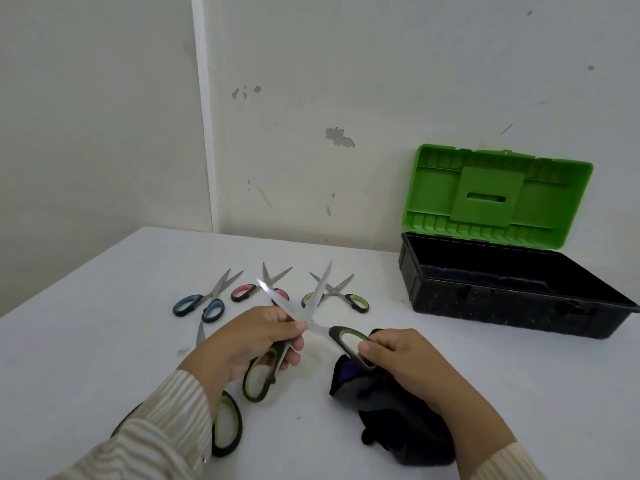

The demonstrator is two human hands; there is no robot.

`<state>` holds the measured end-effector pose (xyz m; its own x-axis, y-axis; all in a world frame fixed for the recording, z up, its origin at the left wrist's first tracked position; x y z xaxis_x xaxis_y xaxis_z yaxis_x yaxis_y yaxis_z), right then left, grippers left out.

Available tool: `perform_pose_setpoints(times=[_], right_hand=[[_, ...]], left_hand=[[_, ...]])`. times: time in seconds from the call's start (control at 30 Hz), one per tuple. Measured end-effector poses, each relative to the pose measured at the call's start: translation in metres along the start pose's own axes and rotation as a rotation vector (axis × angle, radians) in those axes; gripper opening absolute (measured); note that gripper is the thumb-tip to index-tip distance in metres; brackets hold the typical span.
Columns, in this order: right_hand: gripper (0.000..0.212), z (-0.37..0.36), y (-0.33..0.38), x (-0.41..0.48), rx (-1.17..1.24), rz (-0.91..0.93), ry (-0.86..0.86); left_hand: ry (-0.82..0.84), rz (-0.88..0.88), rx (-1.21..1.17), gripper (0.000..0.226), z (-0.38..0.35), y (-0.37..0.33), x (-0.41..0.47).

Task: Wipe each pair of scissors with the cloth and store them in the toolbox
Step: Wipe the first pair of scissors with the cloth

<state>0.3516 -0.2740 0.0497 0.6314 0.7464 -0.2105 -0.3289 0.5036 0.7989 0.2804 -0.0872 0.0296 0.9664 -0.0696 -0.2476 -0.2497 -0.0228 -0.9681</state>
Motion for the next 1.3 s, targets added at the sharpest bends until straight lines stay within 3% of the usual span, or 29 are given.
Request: perform_pose_setpoints(times=[0.07,0.13,0.27,0.33,0.43,0.53,0.73,0.83,0.97,1.07,1.2,1.3], right_hand=[[0.027,0.006,-0.001,-0.002,0.006,0.006,-0.038],[0.006,0.024,-0.002,-0.006,0.001,0.019,-0.145],[0.044,0.060,0.011,-0.018,-0.212,0.058,-0.410],[0.050,0.058,0.032,-0.020,-0.247,0.166,-0.462],[0.040,0.028,0.063,-0.018,-0.229,0.360,-0.397],[0.022,-0.008,0.073,-0.011,-0.373,0.437,-0.334],[0.018,-0.002,0.059,0.002,-0.371,0.339,-0.408],[0.016,-0.010,0.056,0.005,-0.331,0.331,-0.328],[0.016,0.000,0.051,0.004,-0.359,0.280,-0.418],[0.015,-0.009,0.051,0.006,-0.326,0.299,-0.332],[0.016,-0.001,0.048,0.002,-0.362,0.287,-0.407],[0.015,-0.010,0.049,0.002,-0.315,0.318,-0.318]], left_hand=[[-0.034,-0.022,-0.016,0.016,-0.001,0.002,0.002],[-0.032,-0.019,-0.039,0.018,0.000,0.006,0.001],[0.056,0.062,0.014,0.021,-0.001,0.010,-0.005],[0.101,0.072,0.027,0.019,-0.010,0.009,-0.005],[0.121,0.056,0.037,0.015,-0.028,0.006,-0.001],[0.115,0.004,0.035,0.015,-0.040,0.003,0.001],[0.085,-0.036,0.101,0.020,-0.046,-0.001,0.002],[0.073,-0.033,0.079,0.017,-0.044,0.000,0.003],[0.068,-0.026,0.114,0.018,-0.045,0.000,0.004],[0.065,-0.011,0.109,0.022,-0.043,0.002,0.004],[0.086,-0.010,0.145,0.021,-0.044,0.002,0.005],[0.079,-0.011,0.159,0.024,-0.045,0.001,0.004]])
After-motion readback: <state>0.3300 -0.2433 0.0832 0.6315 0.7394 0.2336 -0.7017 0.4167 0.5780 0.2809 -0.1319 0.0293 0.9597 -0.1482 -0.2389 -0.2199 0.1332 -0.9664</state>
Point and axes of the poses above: each hand's wrist, its own x-axis towards the middle knuckle, its own z-axis out of the back of the hand, y = z × x, the point moved 8 cm from there along x, towards the middle knuckle, and after that the axes turned 15 degrees about y, right-handed, at the moved point
